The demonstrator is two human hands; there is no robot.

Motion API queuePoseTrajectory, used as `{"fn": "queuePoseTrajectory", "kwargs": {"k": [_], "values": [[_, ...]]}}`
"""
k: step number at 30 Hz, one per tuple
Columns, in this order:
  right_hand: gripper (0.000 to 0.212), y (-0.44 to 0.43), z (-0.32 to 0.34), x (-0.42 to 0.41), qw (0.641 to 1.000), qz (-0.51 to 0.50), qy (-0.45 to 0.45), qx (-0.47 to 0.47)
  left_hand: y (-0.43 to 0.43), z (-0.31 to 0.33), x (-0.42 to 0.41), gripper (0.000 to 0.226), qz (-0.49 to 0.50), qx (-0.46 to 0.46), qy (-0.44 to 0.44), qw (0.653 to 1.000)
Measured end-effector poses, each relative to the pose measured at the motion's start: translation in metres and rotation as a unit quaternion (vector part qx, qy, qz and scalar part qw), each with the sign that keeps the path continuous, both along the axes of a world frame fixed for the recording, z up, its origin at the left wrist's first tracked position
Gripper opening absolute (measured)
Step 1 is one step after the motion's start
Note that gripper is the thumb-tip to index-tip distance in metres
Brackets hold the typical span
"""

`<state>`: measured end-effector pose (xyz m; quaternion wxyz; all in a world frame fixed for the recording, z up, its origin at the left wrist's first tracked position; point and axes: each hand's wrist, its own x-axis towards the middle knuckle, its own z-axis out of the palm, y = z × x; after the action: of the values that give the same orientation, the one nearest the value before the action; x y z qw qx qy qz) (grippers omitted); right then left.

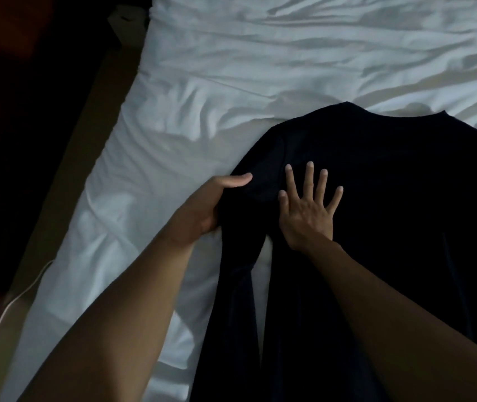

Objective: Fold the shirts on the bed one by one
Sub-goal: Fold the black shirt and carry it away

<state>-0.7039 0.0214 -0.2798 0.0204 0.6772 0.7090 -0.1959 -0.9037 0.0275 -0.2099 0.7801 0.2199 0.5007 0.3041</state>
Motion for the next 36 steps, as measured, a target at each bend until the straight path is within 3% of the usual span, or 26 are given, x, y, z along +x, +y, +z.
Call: {"fn": "queuePoseTrajectory", "kwargs": {"k": [9, 12, 14, 16, 18, 20, 22, 23, 24, 26, 28, 29, 33, 36], "values": [[0.059, 0.01, -0.008, -0.005, 1.0, -0.018, -0.009, 0.018, -0.058, -0.004, -0.05, 0.034, -0.121, -0.087, 0.159, 0.976], [0.059, 0.011, -0.007, -0.006, 1.0, -0.017, -0.014, 0.021, -0.067, 0.0, -0.062, 0.029, -0.019, -0.077, 0.143, 0.987], [0.059, 0.011, -0.006, -0.008, 0.999, -0.018, -0.019, 0.02, -0.057, 0.008, -0.077, 0.037, 0.067, -0.065, 0.098, 0.991], [0.059, 0.012, -0.005, -0.01, 0.999, -0.026, -0.023, 0.009, -0.042, 0.023, -0.097, 0.042, 0.072, -0.044, 0.078, 0.993], [0.06, 0.014, -0.002, -0.012, 0.999, -0.032, -0.029, -0.004, -0.029, 0.037, -0.117, 0.038, -0.018, -0.02, 0.162, 0.986], [0.061, 0.017, 0.004, -0.015, 0.999, -0.04, -0.028, -0.023, -0.027, 0.042, -0.135, 0.032, -0.177, -0.034, 0.286, 0.941], [0.062, 0.018, 0.014, -0.027, 0.997, -0.067, -0.003, -0.031, -0.033, 0.039, -0.149, 0.02, -0.282, -0.067, 0.345, 0.893], [0.063, 0.017, 0.02, -0.037, 0.996, -0.086, 0.021, -0.033, -0.038, 0.035, -0.154, 0.017, -0.275, -0.077, 0.348, 0.893], [0.063, 0.015, 0.026, -0.05, 0.993, -0.104, 0.046, -0.034, -0.042, 0.031, -0.159, 0.019, -0.224, -0.086, 0.318, 0.917], [0.065, 0.006, 0.036, -0.077, 0.99, -0.105, 0.082, -0.034, -0.055, 0.026, -0.161, 0.033, -0.049, -0.122, 0.144, 0.981], [0.067, -0.011, 0.037, -0.104, 0.994, -0.056, 0.085, -0.039, -0.068, 0.032, -0.158, 0.039, 0.047, -0.152, -0.011, 0.987], [0.068, -0.019, 0.034, -0.114, 0.996, -0.03, 0.074, -0.042, -0.073, 0.034, -0.16, 0.039, 0.038, -0.148, -0.03, 0.988], [0.072, -0.03, 0.017, -0.131, 0.999, -0.02, 0.009, -0.035, -0.088, 0.036, -0.189, 0.044, -0.151, -0.088, 0.12, 0.977], [0.07, -0.03, 0.013, -0.138, 0.999, -0.034, -0.024, -0.032, -0.113, 0.027, -0.207, 0.036, -0.157, -0.085, 0.221, 0.959]]}}
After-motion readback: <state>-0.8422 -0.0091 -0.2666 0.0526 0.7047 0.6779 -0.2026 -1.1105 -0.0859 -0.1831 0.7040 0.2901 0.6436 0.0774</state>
